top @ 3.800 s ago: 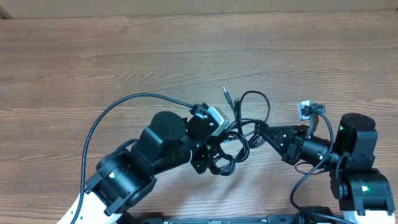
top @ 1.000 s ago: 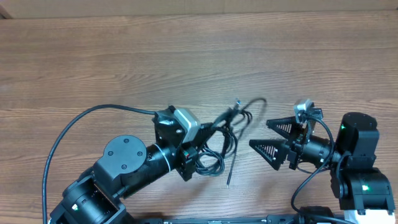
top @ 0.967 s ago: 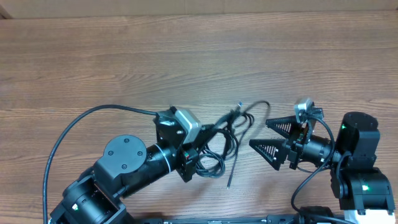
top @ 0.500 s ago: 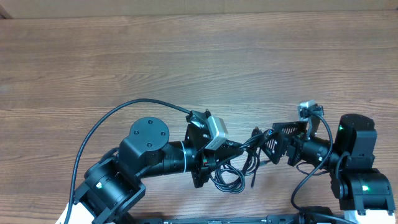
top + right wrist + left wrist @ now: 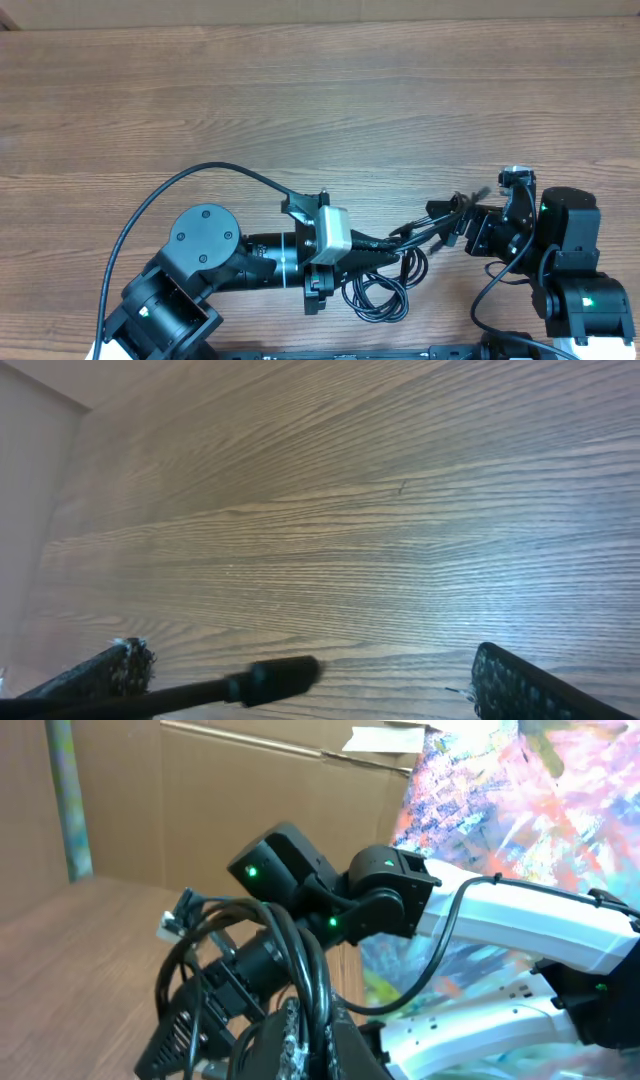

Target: Untangle cables

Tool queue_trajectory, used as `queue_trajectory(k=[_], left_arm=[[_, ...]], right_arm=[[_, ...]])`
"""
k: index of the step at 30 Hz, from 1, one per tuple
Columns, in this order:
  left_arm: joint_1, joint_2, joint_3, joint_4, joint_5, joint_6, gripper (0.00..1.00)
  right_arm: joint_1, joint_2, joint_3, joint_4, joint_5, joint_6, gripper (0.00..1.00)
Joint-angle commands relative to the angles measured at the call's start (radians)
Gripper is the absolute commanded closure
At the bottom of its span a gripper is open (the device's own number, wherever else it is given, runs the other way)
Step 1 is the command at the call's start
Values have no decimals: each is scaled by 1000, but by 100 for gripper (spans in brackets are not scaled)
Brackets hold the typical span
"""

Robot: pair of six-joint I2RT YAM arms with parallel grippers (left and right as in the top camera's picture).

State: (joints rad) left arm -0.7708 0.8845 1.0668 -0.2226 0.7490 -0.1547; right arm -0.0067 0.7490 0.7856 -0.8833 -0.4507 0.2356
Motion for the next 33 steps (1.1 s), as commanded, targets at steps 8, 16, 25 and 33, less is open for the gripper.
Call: queue_trajectory(k=[8, 16, 25, 33], left_arm=[[-2, -76, 15, -32, -206, 66, 96], [-2, -78, 15, -252, -444, 61, 96], [-2, -78, 15, -378, -681, -93, 96], [-2, -76, 15, -344, -678, -142, 96]], right_arm=[[-6, -2, 16, -58, 181, 8, 0], [-6, -2, 16, -59, 163, 52, 0], [-6, -2, 16, 126, -344, 54, 0], [-5, -2, 16, 196, -417, 301, 0]])
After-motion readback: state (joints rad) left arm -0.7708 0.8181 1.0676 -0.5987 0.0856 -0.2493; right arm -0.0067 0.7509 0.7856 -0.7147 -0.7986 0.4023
